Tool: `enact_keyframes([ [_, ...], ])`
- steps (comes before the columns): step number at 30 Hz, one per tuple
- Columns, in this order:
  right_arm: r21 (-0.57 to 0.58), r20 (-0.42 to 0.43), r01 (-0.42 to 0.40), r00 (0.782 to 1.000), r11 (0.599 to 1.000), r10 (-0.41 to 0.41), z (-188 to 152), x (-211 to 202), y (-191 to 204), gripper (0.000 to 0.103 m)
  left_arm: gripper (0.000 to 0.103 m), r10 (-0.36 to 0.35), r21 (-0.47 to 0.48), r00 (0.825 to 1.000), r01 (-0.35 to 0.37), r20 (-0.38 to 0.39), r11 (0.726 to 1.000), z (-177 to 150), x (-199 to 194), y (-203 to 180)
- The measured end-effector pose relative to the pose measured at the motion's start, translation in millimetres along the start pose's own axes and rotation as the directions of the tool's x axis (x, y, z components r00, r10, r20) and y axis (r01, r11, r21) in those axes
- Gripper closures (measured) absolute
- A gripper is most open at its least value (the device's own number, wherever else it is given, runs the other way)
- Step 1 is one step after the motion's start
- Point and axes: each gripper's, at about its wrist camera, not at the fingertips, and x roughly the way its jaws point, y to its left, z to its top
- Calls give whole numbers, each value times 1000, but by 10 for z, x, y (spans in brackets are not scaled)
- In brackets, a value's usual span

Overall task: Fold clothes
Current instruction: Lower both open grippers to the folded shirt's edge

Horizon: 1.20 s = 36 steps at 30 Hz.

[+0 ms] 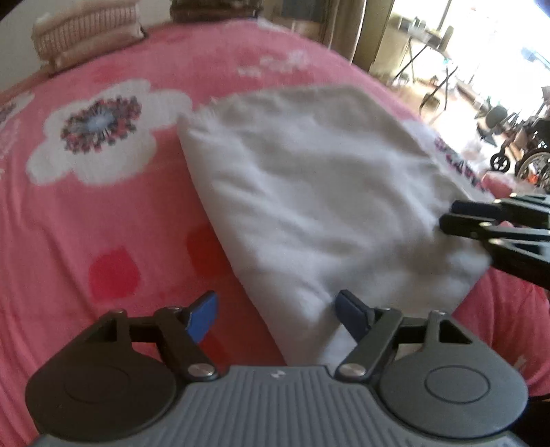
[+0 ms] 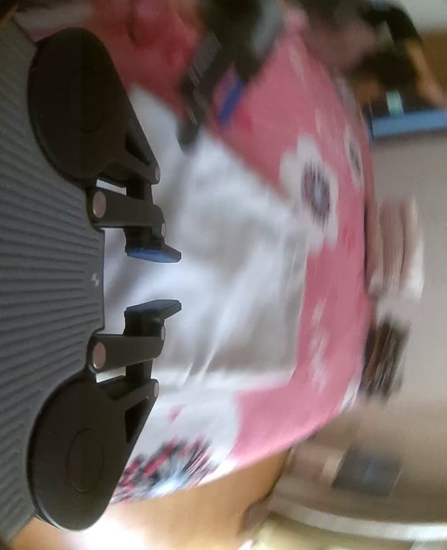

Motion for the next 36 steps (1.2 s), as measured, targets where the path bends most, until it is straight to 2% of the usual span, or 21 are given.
enact_keyframes([
  [1,33,-38,28,999,999,-27,-31,91,-42,80,20,9,-3,1000,-9,-16,1000,-8,17,-31],
  [4,127,-32,24,999,992,-20,-45,102,-103,79,16,43,7,998,-43,-50,999,-30,27,-137],
  [9,160,44,16,999,987,-24,97,-29,-136,75,13,84,12,993,-84,-86,996,-2,52,-289],
  [13,173,-43,39,999,984,-32,34,157,-168,70,12,104,15,990,-103,-94,995,6,70,-365],
  [20,149,-34,24,999,989,-19,-24,118,-120,59,11,126,5,986,-126,-105,992,5,70,-414],
  [30,153,-24,18,1000,988,-14,-61,106,-79,53,11,176,57,981,-171,-87,984,-10,47,-526],
  [36,150,-26,18,1000,989,-14,-68,108,-65,51,9,181,52,979,-177,-88,983,-25,54,-531],
])
